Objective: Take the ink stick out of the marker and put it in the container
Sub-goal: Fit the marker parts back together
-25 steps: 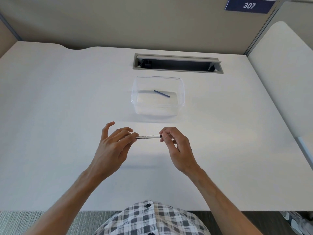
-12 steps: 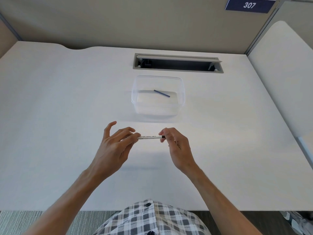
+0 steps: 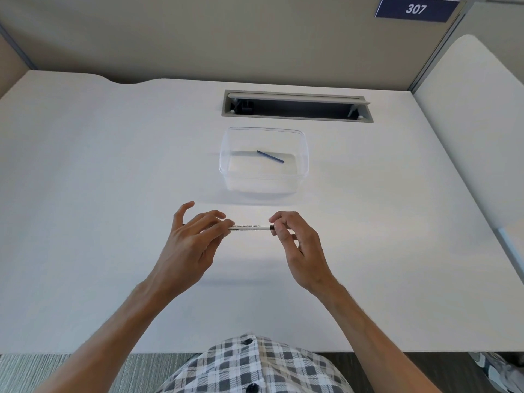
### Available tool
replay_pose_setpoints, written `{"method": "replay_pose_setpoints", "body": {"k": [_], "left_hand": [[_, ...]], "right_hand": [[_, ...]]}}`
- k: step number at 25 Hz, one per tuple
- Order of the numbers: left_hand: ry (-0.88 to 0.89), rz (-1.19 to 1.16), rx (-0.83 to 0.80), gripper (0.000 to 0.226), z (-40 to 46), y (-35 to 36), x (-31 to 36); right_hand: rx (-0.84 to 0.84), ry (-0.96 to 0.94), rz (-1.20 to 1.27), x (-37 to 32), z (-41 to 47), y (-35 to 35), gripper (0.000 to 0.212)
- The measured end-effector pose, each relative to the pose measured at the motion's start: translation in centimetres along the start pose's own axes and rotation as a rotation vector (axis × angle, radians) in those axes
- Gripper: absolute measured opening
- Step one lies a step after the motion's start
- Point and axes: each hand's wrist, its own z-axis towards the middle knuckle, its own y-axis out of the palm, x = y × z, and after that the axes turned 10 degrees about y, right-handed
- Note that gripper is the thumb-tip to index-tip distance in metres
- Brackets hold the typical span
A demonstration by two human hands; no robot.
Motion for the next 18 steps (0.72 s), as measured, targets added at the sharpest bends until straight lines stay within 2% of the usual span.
{"method": "replay_pose_setpoints", "body": {"k": [6,10,18], "left_hand": [[0.045,0.03,-0.003,0.02,0.12,-0.11,0.39],[0.045,0.037,-0.02,0.022,0.17,-0.08,0.48],[0.013,-0.002,-0.025,0.021,-0.05,-0.33,0.05]], "right_hand": [[0.024,0.113,0.147,-0.75,0.15,0.33,0.03],[0.022,0.161,0.174,-0.8,0.2,0.43,0.044],[0.014,0.022,0.062,-0.51,-0.22,-0.27,0.013]]}}
